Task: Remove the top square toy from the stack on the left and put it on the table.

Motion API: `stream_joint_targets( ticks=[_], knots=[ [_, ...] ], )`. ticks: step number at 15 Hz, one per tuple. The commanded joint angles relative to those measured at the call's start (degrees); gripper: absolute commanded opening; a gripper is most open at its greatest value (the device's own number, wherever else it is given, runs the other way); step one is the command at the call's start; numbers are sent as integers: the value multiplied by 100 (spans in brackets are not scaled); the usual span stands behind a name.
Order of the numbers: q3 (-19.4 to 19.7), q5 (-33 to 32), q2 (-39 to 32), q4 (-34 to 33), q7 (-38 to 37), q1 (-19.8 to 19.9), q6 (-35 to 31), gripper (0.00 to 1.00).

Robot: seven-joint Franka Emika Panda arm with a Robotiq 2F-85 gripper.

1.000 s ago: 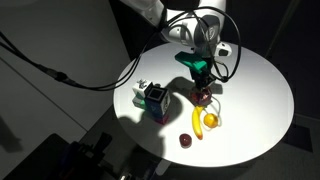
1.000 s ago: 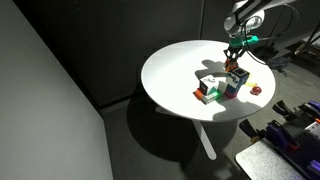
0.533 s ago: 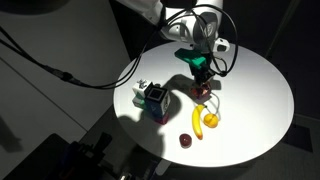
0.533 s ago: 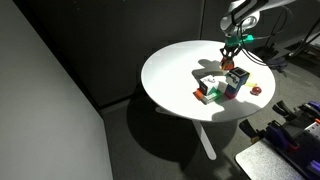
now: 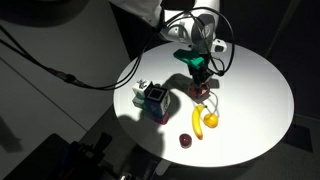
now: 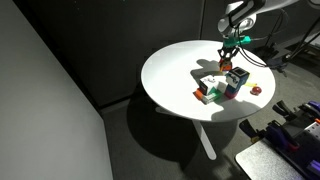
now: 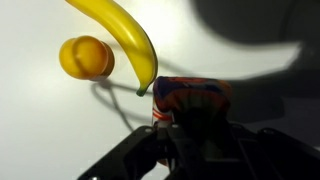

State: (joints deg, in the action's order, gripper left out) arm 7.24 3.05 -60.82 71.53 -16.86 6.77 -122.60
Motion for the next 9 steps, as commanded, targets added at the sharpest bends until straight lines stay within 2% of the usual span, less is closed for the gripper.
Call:
stream_joint_targets(
  ticks=[1,5,6,9],
  knots=[
    [-14,67,-79,-273,-39,-5,233,64],
    [-45,16,130,-134,35,-109,278,96],
    [-53,2,196,-91,55,-151,289,100],
    [-96,-19,453,51,137,-279,326,100]
  ],
)
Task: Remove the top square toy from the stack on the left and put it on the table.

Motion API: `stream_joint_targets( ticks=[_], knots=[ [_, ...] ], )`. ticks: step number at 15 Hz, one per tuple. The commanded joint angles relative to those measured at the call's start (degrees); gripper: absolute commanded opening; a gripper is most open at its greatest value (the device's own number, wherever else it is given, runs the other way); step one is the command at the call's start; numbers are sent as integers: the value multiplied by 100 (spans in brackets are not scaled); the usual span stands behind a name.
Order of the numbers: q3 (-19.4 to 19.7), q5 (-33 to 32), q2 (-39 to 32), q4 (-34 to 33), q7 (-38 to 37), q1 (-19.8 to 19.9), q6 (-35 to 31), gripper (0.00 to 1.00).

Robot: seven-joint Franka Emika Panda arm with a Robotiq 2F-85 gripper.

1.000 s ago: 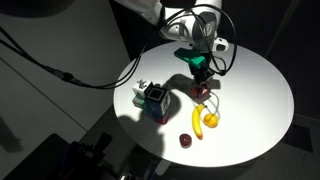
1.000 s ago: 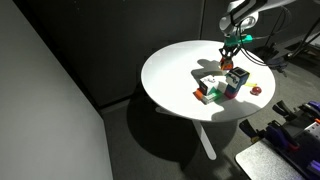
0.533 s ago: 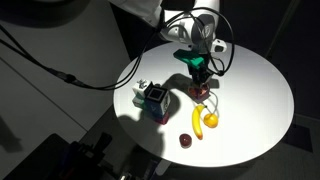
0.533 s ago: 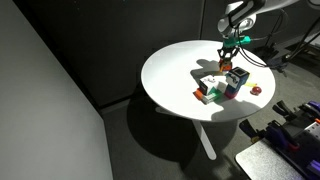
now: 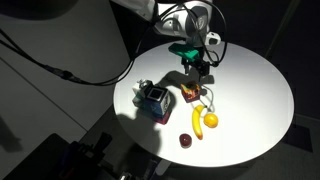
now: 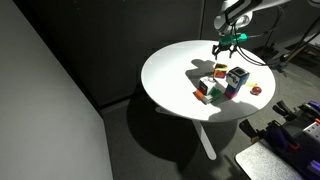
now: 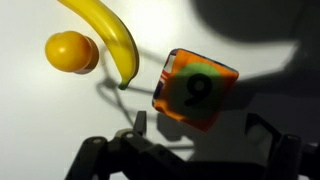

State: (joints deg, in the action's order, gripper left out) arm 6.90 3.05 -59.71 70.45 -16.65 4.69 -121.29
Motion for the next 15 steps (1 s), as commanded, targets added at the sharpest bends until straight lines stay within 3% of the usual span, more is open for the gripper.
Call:
stream_joint_targets(
  ticks=[1,8,15],
  knots=[
    [-78,-23,452,225,134,-123,195,100],
    [-256,-54,1094,463,471,-359,417,100],
    [-383,-149,1865,1072,914,-497,1042,100]
  ],
)
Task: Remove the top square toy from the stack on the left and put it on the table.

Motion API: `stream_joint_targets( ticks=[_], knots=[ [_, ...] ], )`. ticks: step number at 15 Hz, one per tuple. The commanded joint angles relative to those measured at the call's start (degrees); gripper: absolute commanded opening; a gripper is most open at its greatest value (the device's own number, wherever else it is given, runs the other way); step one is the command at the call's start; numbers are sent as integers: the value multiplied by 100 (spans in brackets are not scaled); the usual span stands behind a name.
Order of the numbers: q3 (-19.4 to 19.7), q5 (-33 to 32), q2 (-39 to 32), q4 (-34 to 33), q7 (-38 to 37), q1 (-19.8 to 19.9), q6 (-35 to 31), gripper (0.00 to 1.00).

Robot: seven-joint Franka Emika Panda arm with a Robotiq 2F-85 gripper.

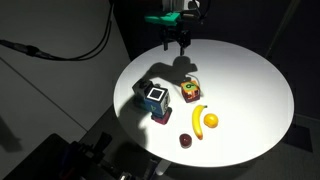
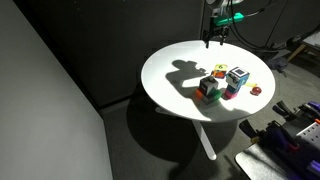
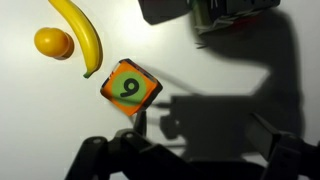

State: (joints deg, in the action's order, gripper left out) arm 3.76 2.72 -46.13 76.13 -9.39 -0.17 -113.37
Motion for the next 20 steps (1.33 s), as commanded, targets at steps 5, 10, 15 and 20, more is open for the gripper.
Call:
stream_joint_targets(
  ticks=[5,10,15,20],
  knots=[
    [-85,-240,1061,981,169,-127,641,100],
    [-120,-412,1684,1568,141,-250,773,100],
    [-184,-485,2312,2177,105,-322,722,100],
    [-243,-475,2901,2738,91,-323,574,100]
  ],
)
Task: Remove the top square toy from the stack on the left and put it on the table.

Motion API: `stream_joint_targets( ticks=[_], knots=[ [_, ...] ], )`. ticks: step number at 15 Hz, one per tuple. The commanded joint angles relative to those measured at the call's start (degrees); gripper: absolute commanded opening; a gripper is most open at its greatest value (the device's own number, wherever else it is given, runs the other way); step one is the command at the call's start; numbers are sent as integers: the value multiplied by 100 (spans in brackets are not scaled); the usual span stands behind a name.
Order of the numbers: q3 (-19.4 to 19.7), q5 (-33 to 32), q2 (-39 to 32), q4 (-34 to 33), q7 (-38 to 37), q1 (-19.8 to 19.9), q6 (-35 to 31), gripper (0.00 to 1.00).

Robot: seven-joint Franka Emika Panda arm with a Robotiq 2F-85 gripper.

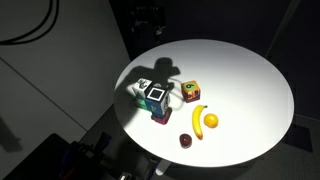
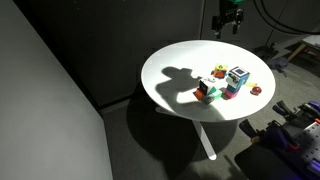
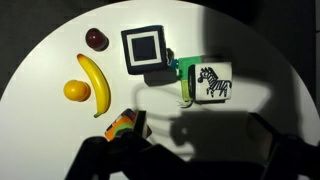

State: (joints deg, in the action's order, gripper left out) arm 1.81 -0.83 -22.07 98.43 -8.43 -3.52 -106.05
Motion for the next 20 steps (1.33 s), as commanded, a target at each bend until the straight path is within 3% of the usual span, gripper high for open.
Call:
stream_joint_targets(
  ticks=[1,20],
  knots=[
    [-59,-112,589,598,-1,17,-180,100],
    [-143,-98,1937,2022,32,67,-1464,100]
  ],
)
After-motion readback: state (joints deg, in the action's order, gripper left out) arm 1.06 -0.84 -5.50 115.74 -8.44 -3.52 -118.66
